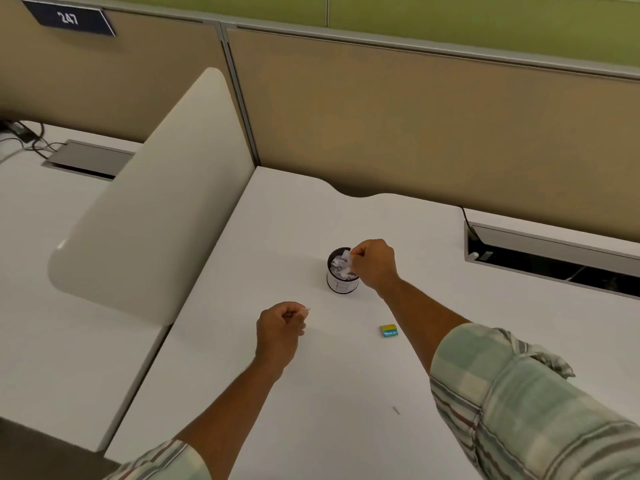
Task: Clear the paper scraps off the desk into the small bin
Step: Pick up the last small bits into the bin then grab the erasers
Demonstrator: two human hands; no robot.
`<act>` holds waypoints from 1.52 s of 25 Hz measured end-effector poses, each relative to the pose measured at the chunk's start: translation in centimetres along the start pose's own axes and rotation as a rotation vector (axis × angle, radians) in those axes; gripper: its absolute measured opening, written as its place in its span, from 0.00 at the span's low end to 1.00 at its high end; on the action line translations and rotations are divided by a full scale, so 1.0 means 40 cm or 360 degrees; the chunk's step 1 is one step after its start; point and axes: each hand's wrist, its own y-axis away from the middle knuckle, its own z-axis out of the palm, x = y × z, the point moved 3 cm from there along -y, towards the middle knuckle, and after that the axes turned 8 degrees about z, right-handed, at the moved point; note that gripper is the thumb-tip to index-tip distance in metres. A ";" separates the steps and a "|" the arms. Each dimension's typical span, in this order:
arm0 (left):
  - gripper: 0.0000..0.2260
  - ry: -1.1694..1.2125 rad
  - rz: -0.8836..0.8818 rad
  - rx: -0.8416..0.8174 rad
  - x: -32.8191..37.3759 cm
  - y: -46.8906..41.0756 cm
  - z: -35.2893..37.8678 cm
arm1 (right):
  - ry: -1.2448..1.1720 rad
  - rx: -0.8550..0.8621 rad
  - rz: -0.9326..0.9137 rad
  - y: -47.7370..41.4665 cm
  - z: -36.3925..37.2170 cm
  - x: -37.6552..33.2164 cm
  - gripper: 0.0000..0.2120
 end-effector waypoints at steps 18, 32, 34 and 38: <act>0.04 -0.0058 0.0246 -0.0052 0.167 -0.170 0.107 | -0.0325 0.0355 0.0113 0.093 -0.057 0.187 0.11; 0.11 -0.1070 0.0516 -0.0586 0.219 -0.268 0.237 | -0.0391 0.0385 0.0651 0.301 -0.103 0.594 0.09; 0.07 -0.1031 0.0528 -0.0497 0.225 -0.261 0.233 | -0.0388 0.0396 0.0657 0.302 -0.110 0.607 0.09; 0.04 -0.0951 0.0511 -0.0383 0.240 -0.253 0.225 | -0.0394 0.0391 0.0655 0.292 -0.118 0.611 0.09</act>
